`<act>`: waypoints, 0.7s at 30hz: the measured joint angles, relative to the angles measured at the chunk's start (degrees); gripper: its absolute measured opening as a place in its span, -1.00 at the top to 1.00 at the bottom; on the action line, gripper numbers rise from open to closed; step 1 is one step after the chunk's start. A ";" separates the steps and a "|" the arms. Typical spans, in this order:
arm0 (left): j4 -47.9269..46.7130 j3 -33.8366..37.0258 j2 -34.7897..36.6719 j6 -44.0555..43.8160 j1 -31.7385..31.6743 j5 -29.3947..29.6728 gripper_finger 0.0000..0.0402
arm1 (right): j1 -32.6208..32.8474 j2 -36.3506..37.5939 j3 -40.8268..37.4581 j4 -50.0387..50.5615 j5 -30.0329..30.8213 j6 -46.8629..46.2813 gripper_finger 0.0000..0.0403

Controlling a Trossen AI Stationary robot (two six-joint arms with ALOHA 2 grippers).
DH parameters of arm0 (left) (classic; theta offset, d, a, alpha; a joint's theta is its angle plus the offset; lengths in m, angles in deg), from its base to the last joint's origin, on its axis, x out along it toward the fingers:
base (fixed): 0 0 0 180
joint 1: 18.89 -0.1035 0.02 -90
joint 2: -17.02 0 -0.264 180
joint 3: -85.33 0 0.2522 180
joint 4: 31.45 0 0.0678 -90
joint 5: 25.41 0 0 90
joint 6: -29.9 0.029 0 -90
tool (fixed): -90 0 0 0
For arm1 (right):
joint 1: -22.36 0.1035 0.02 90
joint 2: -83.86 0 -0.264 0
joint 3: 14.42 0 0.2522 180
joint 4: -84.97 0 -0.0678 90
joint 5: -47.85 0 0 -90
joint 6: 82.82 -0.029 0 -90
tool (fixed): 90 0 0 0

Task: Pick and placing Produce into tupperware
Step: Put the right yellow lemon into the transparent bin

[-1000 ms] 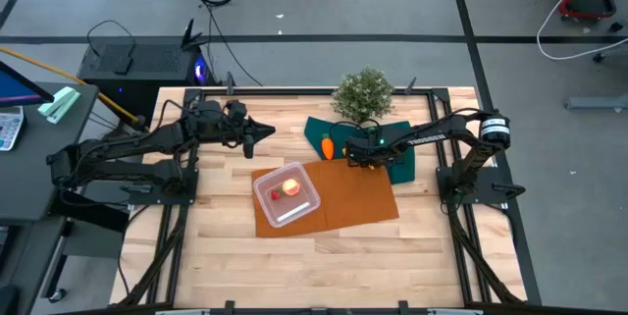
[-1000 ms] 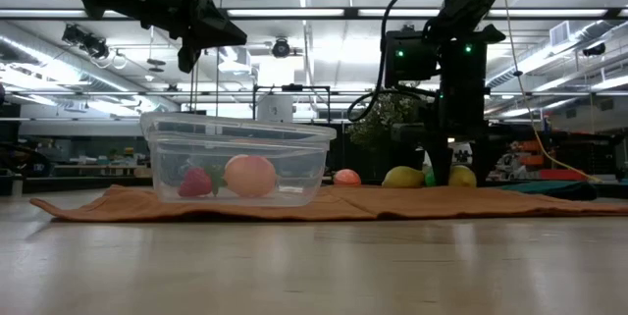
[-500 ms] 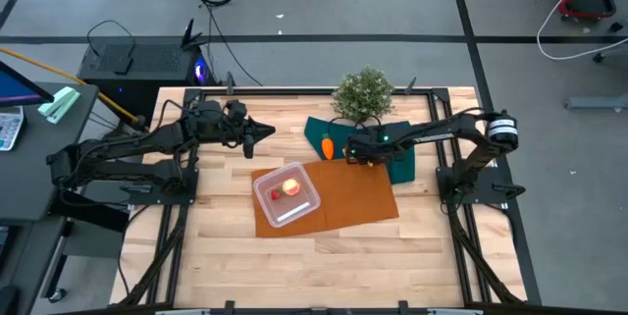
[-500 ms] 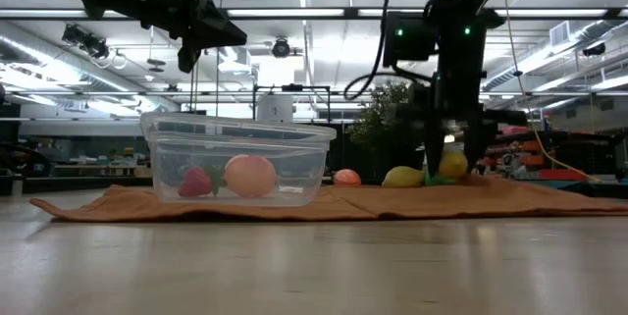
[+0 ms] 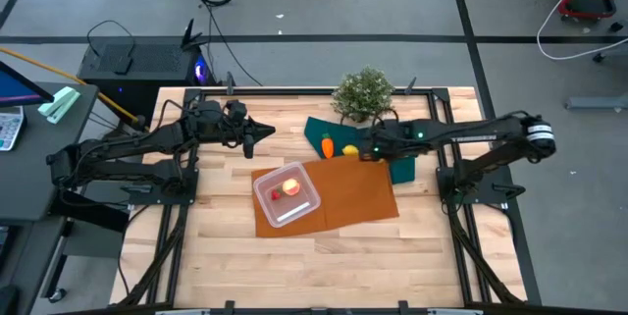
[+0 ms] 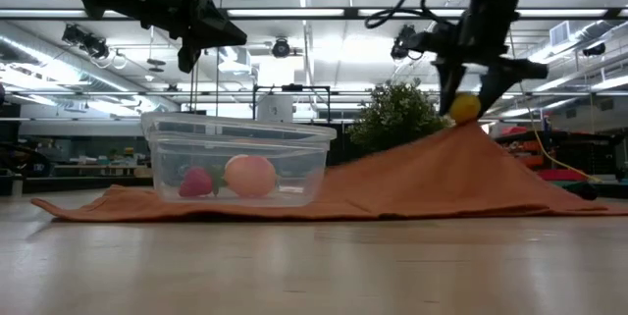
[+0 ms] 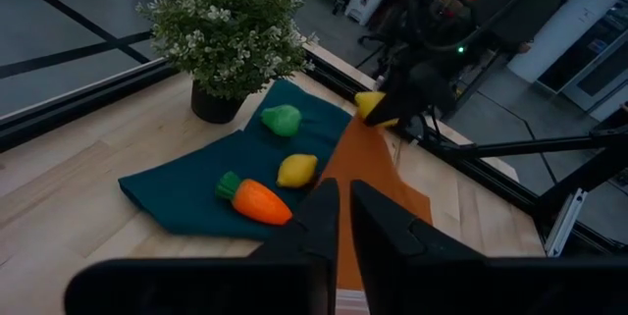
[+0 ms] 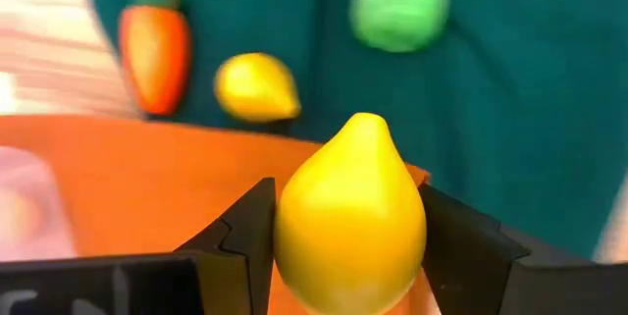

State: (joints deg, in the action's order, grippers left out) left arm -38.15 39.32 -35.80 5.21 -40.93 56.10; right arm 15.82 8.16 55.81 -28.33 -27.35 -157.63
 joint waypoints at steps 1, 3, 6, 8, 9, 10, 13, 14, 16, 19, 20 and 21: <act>0.00 0.00 0.00 -0.02 0.00 0.00 0.80 | 0.00 0.57 0.00 2.02 0.13 0.00 0.19; 0.00 0.00 0.00 0.00 -0.01 0.00 0.80 | 0.00 1.52 0.00 5.47 0.22 0.07 0.19; 0.00 0.00 0.00 0.00 0.00 0.00 0.82 | -0.02 2.10 0.00 7.89 0.45 0.94 0.19; 0.00 0.00 0.00 0.00 0.00 0.00 0.83 | -0.02 2.11 0.00 7.64 0.36 1.44 0.19; 0.01 0.00 0.00 0.00 0.00 0.00 0.84 | -0.02 2.07 0.00 7.37 0.36 1.44 0.19; 0.02 0.00 0.00 -0.01 -0.01 0.00 0.85 | -0.02 2.03 0.00 6.97 0.30 1.50 0.19; 0.02 0.00 0.00 -0.02 0.00 0.00 0.86 | -0.02 1.67 0.00 6.00 -0.11 1.51 0.19; -0.01 0.00 0.00 -0.02 0.00 0.00 0.86 | -0.02 1.60 0.00 5.98 -0.16 1.51 0.18; 0.02 0.00 0.00 -0.02 0.00 0.00 0.84 | -0.02 1.48 0.00 5.69 -0.22 1.53 0.18; 0.00 0.00 0.00 -0.07 0.00 0.00 0.81 | -0.02 1.41 0.00 5.71 -0.75 1.56 0.18; 0.00 0.00 0.00 -0.06 0.00 0.00 0.80 | -0.02 1.41 0.00 5.71 -1.20 1.68 0.18; 0.00 0.00 0.00 -0.07 0.00 0.00 0.80 | -0.02 1.41 0.00 5.71 -1.79 2.14 0.18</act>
State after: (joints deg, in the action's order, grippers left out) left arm -38.15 39.32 -35.80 5.15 -40.93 56.10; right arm 15.80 9.57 55.81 -22.62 -29.14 -155.48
